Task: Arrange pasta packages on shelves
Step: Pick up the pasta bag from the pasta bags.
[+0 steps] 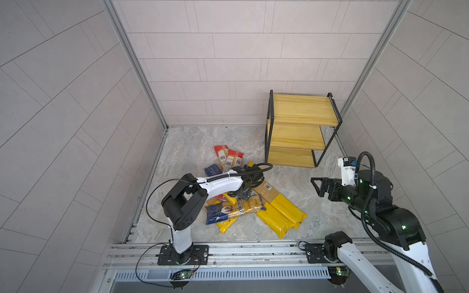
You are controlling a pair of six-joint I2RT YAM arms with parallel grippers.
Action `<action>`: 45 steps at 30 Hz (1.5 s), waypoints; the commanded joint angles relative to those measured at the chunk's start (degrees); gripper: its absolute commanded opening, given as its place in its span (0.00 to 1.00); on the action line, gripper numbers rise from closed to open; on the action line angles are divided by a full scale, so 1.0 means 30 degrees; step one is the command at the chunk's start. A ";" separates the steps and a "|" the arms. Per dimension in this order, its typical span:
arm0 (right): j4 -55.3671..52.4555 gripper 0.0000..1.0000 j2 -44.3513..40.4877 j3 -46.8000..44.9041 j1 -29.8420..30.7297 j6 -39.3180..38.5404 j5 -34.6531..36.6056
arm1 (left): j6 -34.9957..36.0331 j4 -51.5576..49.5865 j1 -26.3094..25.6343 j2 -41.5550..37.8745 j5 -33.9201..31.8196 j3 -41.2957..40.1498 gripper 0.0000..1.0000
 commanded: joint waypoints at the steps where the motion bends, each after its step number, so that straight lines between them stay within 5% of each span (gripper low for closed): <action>1: -0.0437 0.99 -0.0282 -0.0005 0.0032 -0.0093 0.0077 | -0.0055 -0.1154 0.0539 0.2511 0.1052 -0.1089 0.94; 7: -0.0714 0.99 -0.0539 0.0164 0.0042 -0.0128 0.0325 | -0.0150 -0.1018 0.0634 0.2279 0.1414 -0.1575 0.71; 15: -0.0714 0.99 -0.0686 0.0270 0.0028 -0.0085 -0.0057 | -0.0286 -0.1552 0.0599 0.1157 0.1927 -0.1819 0.12; 18: -0.0741 0.99 -0.0705 0.0317 0.0033 -0.0064 -0.0061 | -0.0376 -0.1810 0.0631 -0.0083 0.2219 -0.1739 0.04; 45: -0.1119 0.99 -0.0766 0.0509 0.0029 0.0266 -0.0628 | -0.0022 -0.4418 0.1261 -0.7653 0.4334 0.1847 0.00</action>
